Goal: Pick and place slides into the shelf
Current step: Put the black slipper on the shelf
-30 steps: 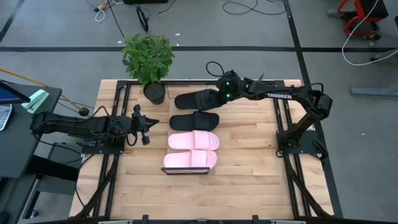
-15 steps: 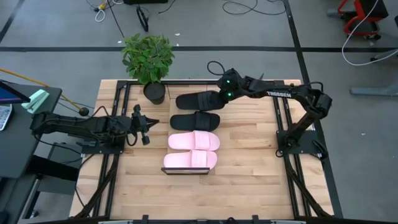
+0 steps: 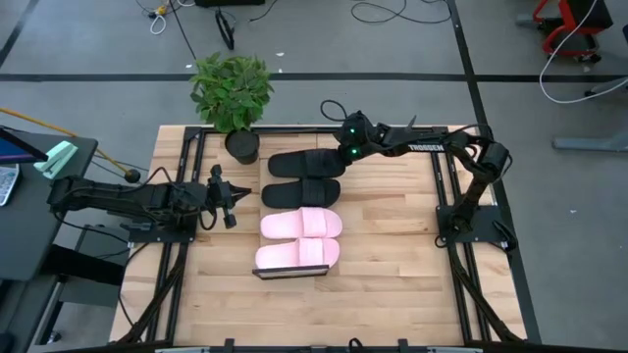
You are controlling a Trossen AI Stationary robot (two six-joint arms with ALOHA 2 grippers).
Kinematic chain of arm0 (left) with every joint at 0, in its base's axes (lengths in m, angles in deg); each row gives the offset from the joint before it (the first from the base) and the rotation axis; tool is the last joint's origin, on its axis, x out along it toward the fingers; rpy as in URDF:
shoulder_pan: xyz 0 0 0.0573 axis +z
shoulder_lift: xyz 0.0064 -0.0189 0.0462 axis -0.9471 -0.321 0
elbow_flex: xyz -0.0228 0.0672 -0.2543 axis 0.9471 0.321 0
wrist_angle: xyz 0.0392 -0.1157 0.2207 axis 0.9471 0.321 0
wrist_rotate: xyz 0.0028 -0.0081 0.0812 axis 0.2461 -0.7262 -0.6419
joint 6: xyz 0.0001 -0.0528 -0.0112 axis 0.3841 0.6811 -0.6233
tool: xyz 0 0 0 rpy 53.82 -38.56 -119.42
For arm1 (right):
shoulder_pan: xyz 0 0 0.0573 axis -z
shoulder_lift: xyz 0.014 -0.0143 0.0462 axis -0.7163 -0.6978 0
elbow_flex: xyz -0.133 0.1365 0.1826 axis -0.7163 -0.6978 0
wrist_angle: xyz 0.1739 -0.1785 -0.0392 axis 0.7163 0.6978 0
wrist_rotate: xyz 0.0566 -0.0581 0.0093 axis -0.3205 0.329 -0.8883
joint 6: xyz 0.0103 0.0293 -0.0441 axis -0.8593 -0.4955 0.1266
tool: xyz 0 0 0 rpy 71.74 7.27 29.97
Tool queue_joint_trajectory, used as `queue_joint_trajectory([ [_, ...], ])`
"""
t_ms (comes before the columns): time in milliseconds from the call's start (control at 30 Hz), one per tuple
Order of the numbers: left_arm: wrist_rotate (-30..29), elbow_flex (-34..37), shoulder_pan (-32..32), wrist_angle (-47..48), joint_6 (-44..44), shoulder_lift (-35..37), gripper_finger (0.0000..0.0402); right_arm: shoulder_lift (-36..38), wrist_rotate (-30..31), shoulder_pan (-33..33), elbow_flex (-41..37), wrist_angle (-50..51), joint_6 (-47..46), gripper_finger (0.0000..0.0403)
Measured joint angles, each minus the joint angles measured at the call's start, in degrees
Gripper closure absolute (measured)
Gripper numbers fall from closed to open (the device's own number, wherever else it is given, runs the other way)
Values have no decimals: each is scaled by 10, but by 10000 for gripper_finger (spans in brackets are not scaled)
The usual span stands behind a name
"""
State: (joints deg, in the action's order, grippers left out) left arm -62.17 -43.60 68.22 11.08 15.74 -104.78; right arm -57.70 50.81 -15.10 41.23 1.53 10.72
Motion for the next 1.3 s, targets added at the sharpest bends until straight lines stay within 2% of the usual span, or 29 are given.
queue_joint_trajectory([
  [300,0,0,0,0,0,0,380,0,-13,1,0,25,-3,396],
  [500,0,0,0,0,0,0,373,0,8,-1,0,27,5,396],
  [867,0,0,0,0,0,0,382,0,45,-14,0,29,64,396],
  [1133,0,0,0,0,0,0,372,0,55,-23,0,29,100,397],
  [1300,0,0,0,0,0,0,379,0,59,-24,0,28,128,397],
])
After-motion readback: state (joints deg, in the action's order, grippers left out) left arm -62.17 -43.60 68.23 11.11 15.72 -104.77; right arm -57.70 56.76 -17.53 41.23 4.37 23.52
